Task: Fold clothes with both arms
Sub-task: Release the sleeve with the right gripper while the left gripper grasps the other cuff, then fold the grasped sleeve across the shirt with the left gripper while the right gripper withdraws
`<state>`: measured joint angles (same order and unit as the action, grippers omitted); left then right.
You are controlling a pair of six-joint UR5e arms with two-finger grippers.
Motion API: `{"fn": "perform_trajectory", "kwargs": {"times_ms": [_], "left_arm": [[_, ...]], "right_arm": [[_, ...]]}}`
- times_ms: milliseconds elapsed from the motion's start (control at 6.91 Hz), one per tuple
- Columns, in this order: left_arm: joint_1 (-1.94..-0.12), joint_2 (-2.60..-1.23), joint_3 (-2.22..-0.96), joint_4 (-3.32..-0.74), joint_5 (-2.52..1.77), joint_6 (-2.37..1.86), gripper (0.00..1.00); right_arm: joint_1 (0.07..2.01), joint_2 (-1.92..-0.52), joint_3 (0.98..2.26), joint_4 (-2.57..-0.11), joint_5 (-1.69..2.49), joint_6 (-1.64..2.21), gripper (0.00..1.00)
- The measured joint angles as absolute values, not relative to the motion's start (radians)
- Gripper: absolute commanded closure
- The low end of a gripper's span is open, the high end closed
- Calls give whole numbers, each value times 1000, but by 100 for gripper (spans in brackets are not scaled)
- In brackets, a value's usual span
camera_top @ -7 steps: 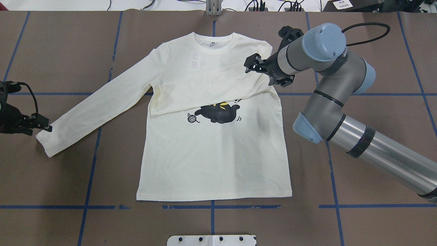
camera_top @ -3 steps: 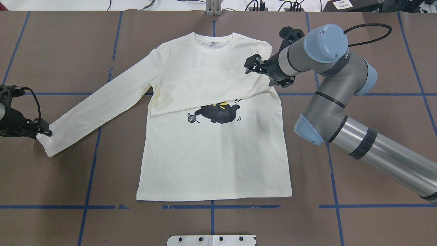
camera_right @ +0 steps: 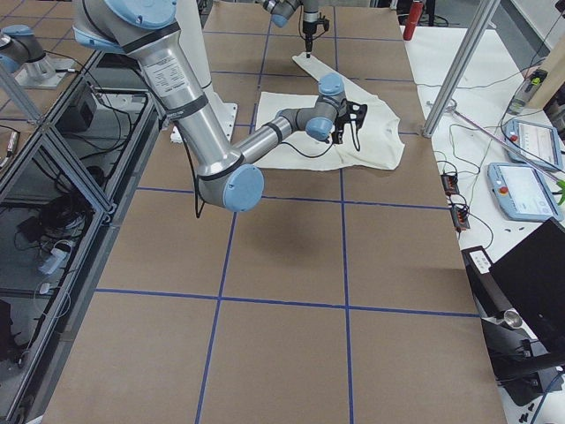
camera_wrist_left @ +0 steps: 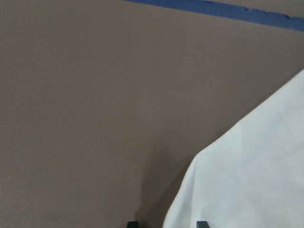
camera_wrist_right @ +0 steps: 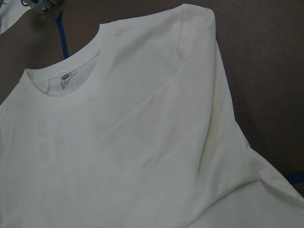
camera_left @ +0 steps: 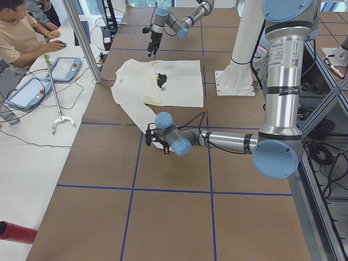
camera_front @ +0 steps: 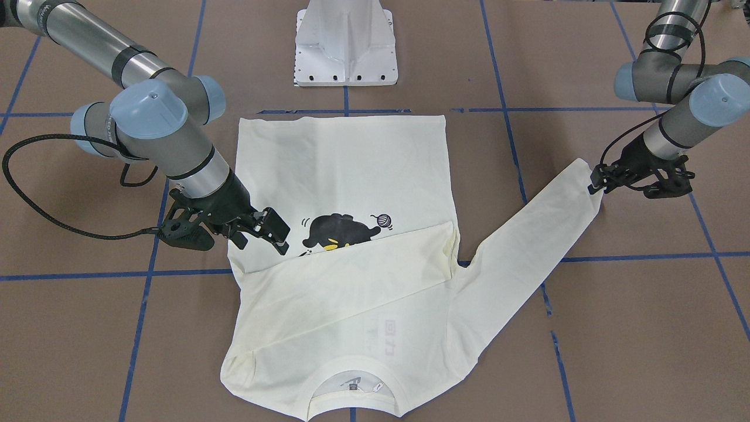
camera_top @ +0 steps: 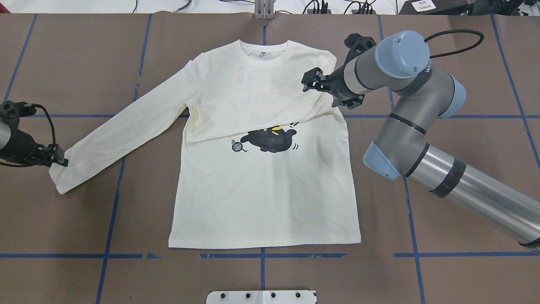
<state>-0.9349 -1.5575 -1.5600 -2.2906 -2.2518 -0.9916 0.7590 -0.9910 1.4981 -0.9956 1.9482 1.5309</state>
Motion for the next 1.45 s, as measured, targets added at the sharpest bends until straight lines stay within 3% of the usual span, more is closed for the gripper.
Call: {"fn": "perform_trajectory", "kwargs": {"times_ms": [724, 1448], "left_arm": [[-935, -1587, -1643, -2283, -2252, -1022, 100], [-888, -2141, -1605, -2055, -2246, -1540, 100]], "right_arm": [[767, -1030, 1545, -995, 1954, 1530, 0], [810, -1232, 1671, -979, 1958, 1478, 0]]}}
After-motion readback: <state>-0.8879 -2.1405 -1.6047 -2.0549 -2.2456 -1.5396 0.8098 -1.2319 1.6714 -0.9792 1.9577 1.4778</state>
